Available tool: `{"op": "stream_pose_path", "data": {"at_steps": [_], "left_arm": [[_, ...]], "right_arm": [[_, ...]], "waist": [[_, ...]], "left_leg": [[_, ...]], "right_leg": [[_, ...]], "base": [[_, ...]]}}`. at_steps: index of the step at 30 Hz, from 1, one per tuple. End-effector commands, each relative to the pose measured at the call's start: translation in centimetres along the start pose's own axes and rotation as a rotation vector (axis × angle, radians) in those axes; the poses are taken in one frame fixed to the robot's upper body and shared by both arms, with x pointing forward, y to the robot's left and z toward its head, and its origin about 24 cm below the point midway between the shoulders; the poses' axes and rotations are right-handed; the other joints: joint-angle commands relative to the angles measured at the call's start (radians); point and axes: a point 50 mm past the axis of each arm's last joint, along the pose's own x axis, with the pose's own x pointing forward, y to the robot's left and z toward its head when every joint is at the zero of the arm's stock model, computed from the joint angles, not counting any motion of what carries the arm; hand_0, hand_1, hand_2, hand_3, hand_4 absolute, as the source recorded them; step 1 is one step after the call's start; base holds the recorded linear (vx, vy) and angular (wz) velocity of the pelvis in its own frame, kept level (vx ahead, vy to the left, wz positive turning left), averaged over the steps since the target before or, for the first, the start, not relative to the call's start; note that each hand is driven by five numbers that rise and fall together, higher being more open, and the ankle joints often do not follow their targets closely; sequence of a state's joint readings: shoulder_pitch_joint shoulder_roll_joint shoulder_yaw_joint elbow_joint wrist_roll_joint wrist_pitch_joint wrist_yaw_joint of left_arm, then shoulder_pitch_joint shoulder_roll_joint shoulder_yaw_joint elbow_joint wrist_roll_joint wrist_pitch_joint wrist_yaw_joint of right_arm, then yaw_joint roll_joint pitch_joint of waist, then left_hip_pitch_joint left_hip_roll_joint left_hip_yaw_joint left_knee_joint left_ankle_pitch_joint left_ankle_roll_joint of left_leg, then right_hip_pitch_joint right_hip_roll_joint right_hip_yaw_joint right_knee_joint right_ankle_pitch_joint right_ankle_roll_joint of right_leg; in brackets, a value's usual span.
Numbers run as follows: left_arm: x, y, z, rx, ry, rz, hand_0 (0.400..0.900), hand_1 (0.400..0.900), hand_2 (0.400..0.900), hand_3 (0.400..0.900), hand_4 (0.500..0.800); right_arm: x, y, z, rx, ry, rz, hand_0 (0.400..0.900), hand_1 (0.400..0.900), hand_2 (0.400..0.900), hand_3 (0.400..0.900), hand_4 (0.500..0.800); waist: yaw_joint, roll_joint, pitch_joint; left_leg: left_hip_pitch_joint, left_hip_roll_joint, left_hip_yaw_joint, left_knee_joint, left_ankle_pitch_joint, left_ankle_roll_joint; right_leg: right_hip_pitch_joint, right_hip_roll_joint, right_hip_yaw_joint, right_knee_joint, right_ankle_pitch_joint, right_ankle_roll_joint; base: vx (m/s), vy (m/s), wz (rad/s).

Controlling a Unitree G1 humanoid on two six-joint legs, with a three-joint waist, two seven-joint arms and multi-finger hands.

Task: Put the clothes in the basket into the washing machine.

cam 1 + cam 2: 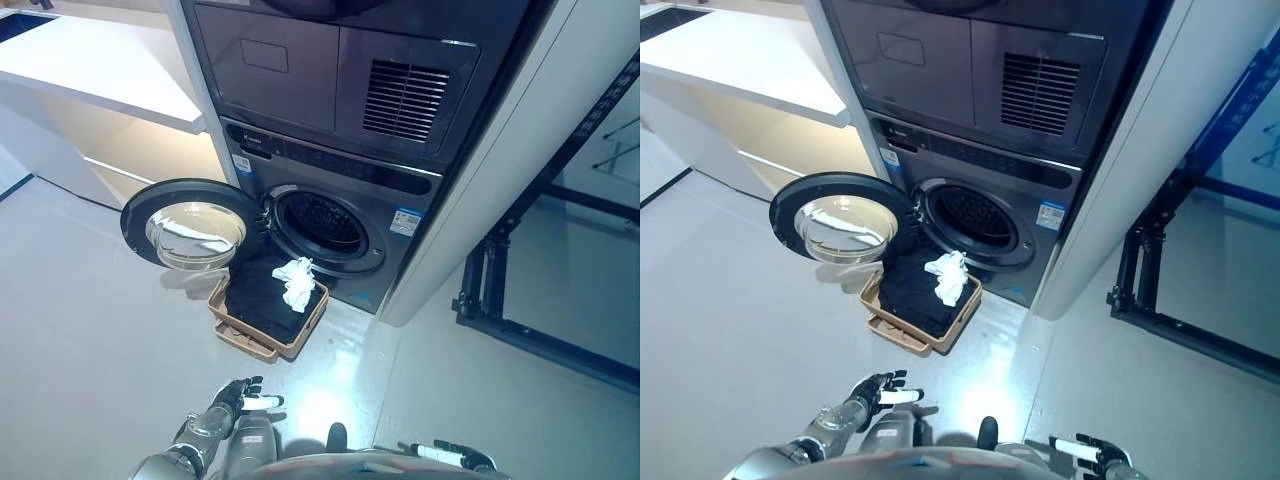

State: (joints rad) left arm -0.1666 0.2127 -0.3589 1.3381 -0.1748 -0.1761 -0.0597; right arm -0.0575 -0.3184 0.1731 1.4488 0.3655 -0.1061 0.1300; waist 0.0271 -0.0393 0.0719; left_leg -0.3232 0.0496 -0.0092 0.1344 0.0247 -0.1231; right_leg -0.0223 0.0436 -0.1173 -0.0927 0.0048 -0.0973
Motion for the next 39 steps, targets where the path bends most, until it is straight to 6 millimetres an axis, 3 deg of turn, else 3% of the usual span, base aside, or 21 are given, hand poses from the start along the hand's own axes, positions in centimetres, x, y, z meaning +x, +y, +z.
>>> {"op": "stream_pose_path", "data": {"at_steps": [1,3,6,9,11,13,14,16,17,18,20,22,27,30,33,39], "left_arm": [[-0.2,1.4,0.1,0.044,-0.016,0.045,0.900,0.900,0.900,0.900,0.800],[-0.4,1.4,-1.0,0.035,0.023,0.044,0.900,0.900,0.900,0.900,0.800],[-0.6,1.8,-1.7,0.043,0.047,0.043,0.900,0.900,0.900,0.900,0.800],[-0.6,2.5,-1.1,0.054,0.029,0.053,0.900,0.900,0.900,0.900,0.800],[-0.5,2.5,-0.7,0.074,0.016,0.050,0.900,0.900,0.900,0.900,0.800],[-0.4,2.8,-0.3,0.076,0.005,0.065,0.900,0.900,0.900,0.900,0.800],[-0.3,2.9,0.2,0.077,-0.013,0.075,0.900,0.900,0.900,0.900,0.800],[-0.2,2.6,0.8,0.088,-0.028,0.071,0.900,0.900,0.900,0.900,0.800],[0.0,2.4,1.4,0.119,-0.041,0.055,0.900,0.900,0.900,0.900,0.800],[0.1,1.9,1.8,0.156,-0.050,0.032,0.900,0.900,0.900,0.900,0.800],[0.2,1.6,2.0,0.222,-0.051,0.018,0.900,0.900,0.900,0.900,0.800],[0.4,0.6,2.8,0.341,-0.085,-0.032,0.900,0.900,0.900,0.900,0.800],[0.8,-1.2,6.2,0.669,-0.164,-0.121,0.900,0.900,0.900,0.900,0.800],[0.8,-2.0,10.5,0.911,-0.283,-0.116,0.900,0.900,0.900,0.900,0.800],[0.7,-2.2,13.9,1.040,-0.346,-0.065,0.900,0.900,0.900,0.900,0.800],[0.3,-1.1,18.2,1.089,-0.397,0.096,0.900,0.900,0.900,0.900,0.800]], "right_arm": [[-0.3,-1.6,0.2,0.004,-0.036,-0.058,0.900,0.900,0.900,0.900,0.800],[-0.3,-1.3,0.0,-0.018,-0.025,-0.047,0.900,0.900,0.900,0.900,0.800],[-0.2,-0.5,-0.5,-0.011,-0.019,-0.019,0.900,0.900,0.900,0.900,0.800],[0.0,0.1,0.2,-0.003,-0.042,0.005,0.900,0.900,0.900,0.900,0.800],[0.0,0.3,0.1,0.012,-0.043,0.011,0.900,0.900,0.900,0.900,0.800],[-0.1,0.1,-0.4,0.031,-0.028,-0.001,0.900,0.900,0.900,0.900,0.800],[-0.1,0.0,-0.8,0.032,-0.016,-0.009,0.900,0.900,0.900,0.900,0.800],[-0.1,-0.1,-0.4,0.030,-0.022,-0.016,0.900,0.900,0.900,0.900,0.800],[-0.1,-0.1,-0.5,0.033,-0.018,-0.018,0.900,0.900,0.900,0.900,0.800],[-0.2,-0.4,-1.1,0.036,0.002,-0.020,0.900,0.900,0.900,0.900,0.800],[-0.5,-1.4,-1.7,0.053,0.021,-0.065,0.900,0.900,0.900,0.900,0.800],[-0.7,-2.5,-1.9,0.069,0.020,-0.106,0.900,0.900,0.900,0.900,0.800],[-1.1,-5.8,2.0,0.134,-0.091,-0.219,0.900,0.900,0.900,0.900,0.800],[-1.9,-8.6,5.4,0.160,-0.179,-0.300,0.900,0.900,0.900,0.900,0.800],[-2.6,-10.0,8.0,0.198,-0.251,-0.350,0.900,0.900,0.900,0.900,0.800],[-3.1,-9.7,12.4,0.244,-0.392,-0.384,0.900,0.900,0.900,0.900,0.800]], "waist": [[0.037,0.000,-0.009],[0.042,0.006,-0.041],[0.050,-0.016,-0.070],[0.015,0.002,-0.036],[-0.010,0.022,-0.022],[-0.020,0.034,-0.019],[-0.010,0.039,-0.021],[-0.018,0.030,-0.013],[-0.026,0.015,-0.015],[-0.040,0.004,-0.017],[-0.048,-0.009,-0.044],[-0.052,-0.002,-0.073],[-0.076,0.039,-0.099],[-0.090,0.069,-0.081],[-0.105,0.093,-0.034],[-0.145,0.126,0.102]], "left_leg": [[-0.058,-0.016,-0.015,-0.158,0.164,0.062],[-0.011,-0.016,-0.045,-0.174,0.172,0.071],[0.051,-0.037,-0.018,-0.169,0.158,0.097],[0.121,-0.043,-0.009,-0.170,0.132,0.129],[0.164,-0.042,-0.024,-0.176,0.112,0.139],[0.199,-0.039,-0.018,-0.191,0.091,0.138],[0.202,-0.030,-0.003,-0.192,0.074,0.128],[0.234,-0.037,0.011,-0.201,0.044,0.111],[0.247,-0.049,0.016,-0.209,0.030,0.103],[0.256,-0.062,0.012,-0.206,0.011,0.103],[0.266,-0.076,0.028,-0.207,0.005,0.100],[0.277,-0.078,0.044,-0.218,-0.008,0.097],[0.282,-0.076,0.052,-0.222,-0.026,0.094],[0.266,-0.069,0.061,-0.220,-0.027,0.090],[0.235,-0.060,0.061,-0.212,-0.018,0.084],[0.133,-0.036,0.080,-0.152,0.000,0.074]], "right_leg": [[0.069,-0.002,0.115,0.069,-0.049,0.130],[0.099,-0.011,0.145,0.084,-0.073,0.146],[0.073,-0.036,0.141,0.252,-0.080,0.184],[-0.079,-0.042,0.152,0.569,0.075,0.235],[-0.149,-0.039,0.160,0.656,0.078,0.224],[-0.177,-0.116,0.094,0.569,0.053,0.208],[-0.193,-0.189,0.025,0.461,0.042,0.209],[-0.178,-0.259,-0.099,0.269,0.077,0.227],[-0.168,-0.278,-0.104,0.181,0.111,0.245],[-0.130,-0.283,-0.062,0.143,0.128,0.257],[-0.113,-0.275,-0.038,0.112,0.162,0.271],[-0.097,-0.287,-0.071,0.080,0.183,0.284],[-0.085,-0.287,-0.070,0.064,0.169,0.286],[-0.113,-0.285,-0.056,0.082,0.158,0.282],[-0.157,-0.280,-0.046,0.107,0.144,0.272],[-0.287,-0.257,-0.017,0.195,0.120,0.251]], "base": [[0.39,0.122,-0.96],[0.41,0.175,-0.96],[0.35,0.185,-0.58],[0.19,0.179,-0.18],[0.19,0.151,0.00],[0.20,0.073,-0.06],[0.19,-0.024,-0.10],[0.15,-0.061,-0.22],[0.13,-0.067,0.02],[0.15,-0.051,0.12],[0.19,-0.025,0.07],[0.18,-0.010,-0.11],[0.10,0.009,-0.17],[-0.01,-0.002,-0.11],[-0.10,-0.021,0.02],[-0.17,-0.030,-0.16]]}}
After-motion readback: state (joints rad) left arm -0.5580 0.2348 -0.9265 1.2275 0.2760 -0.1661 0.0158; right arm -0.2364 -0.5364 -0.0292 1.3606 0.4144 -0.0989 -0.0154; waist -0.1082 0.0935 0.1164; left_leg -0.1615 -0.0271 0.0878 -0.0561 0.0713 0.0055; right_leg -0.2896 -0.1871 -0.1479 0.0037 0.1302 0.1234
